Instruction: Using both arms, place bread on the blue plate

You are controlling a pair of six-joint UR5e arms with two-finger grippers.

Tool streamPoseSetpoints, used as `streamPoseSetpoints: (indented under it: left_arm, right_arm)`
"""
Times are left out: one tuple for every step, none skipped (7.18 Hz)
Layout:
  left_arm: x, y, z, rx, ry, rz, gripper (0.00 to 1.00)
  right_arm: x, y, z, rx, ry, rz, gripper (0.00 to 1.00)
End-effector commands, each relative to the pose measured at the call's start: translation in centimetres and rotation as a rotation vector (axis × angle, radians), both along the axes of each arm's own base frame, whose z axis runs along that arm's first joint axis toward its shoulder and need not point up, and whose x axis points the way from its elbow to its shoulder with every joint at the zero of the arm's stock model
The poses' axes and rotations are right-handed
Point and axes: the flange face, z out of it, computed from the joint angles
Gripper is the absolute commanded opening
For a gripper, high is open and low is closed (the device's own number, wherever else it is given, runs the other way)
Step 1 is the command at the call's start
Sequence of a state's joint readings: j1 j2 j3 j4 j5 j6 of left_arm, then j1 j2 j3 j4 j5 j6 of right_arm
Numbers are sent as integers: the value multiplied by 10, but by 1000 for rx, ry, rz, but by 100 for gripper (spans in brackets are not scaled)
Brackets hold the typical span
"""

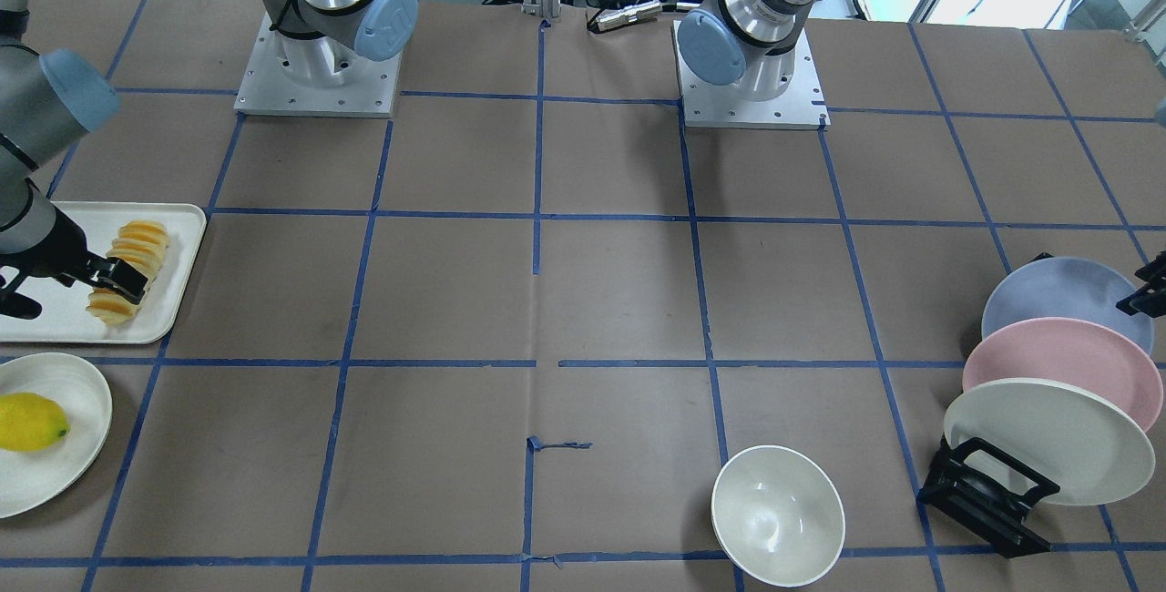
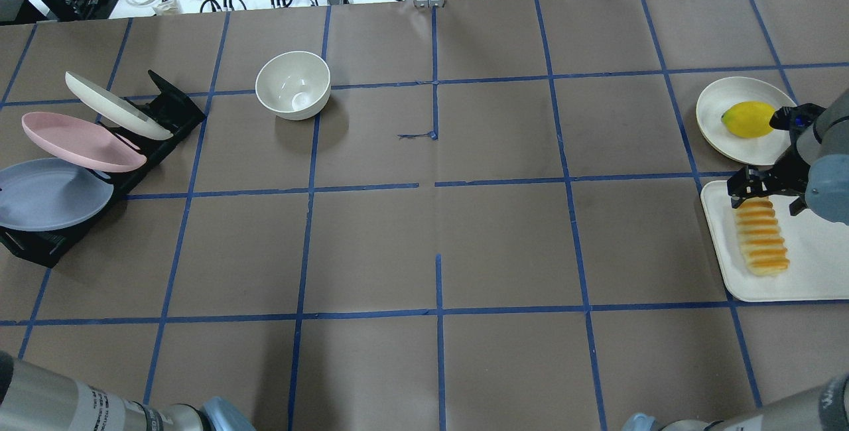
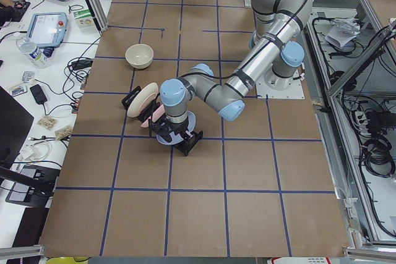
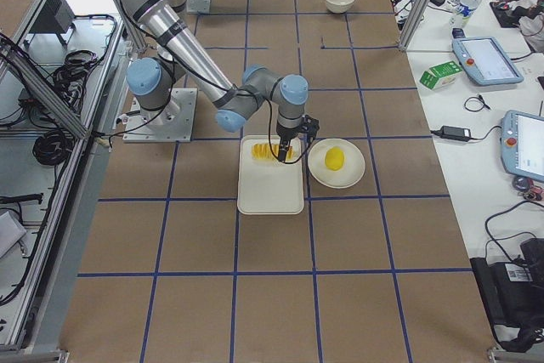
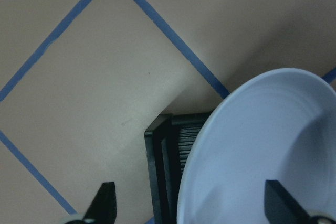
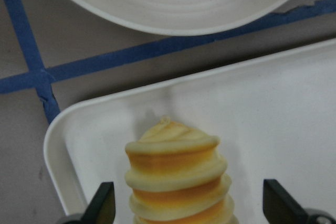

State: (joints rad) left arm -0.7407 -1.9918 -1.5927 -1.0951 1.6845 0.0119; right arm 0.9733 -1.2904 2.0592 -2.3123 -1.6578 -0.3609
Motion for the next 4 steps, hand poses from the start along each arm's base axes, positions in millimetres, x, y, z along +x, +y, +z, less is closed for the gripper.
streamPoseSetpoints:
  left_arm:
    - [0, 2, 3, 4, 0, -5, 29]
    - [-2, 3, 5, 15, 9, -7, 17]
    - [-4, 5, 13, 28, 22, -7, 10]
    - [-5, 7, 15, 44, 35, -7, 8]
  right_arm:
    - [3, 5, -6, 53, -33, 11, 100]
    - [4, 6, -7, 59, -37, 14, 94]
    - [4, 7, -8, 68, -45, 11, 64]
    - [3, 9, -7, 75, -48, 8, 41]
